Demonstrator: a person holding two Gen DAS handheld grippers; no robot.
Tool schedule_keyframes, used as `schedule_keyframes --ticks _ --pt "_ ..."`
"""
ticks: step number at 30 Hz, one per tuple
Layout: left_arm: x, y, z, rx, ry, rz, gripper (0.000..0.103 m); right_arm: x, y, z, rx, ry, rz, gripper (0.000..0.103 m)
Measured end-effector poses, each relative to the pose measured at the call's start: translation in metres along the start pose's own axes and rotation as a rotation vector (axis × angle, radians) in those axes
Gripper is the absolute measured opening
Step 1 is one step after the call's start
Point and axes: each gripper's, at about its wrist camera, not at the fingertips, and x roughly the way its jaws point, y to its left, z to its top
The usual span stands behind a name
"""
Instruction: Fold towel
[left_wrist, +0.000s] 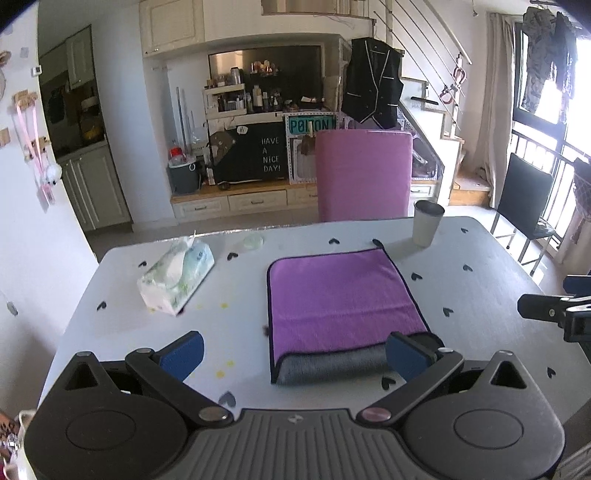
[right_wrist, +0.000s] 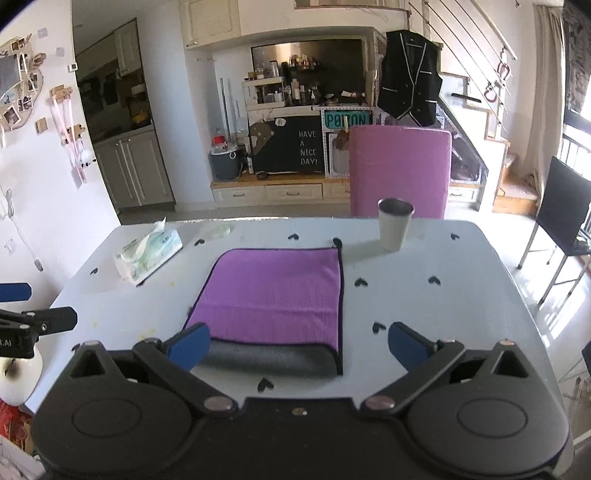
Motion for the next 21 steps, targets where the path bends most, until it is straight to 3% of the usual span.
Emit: schedule_keyframes --ticks 12,21 --pt "0.067 -0.002 0.025 0.008 0.036 0.006 0.103 0.062 -0.007 0.028 -0.043 0.008 0.018 0.103" --pt "0.138 0.005 0.019 -0.013 0.137 0.001 0.103 0.127 -0.018 0.021 -0.022 0.069 0.036 0.103"
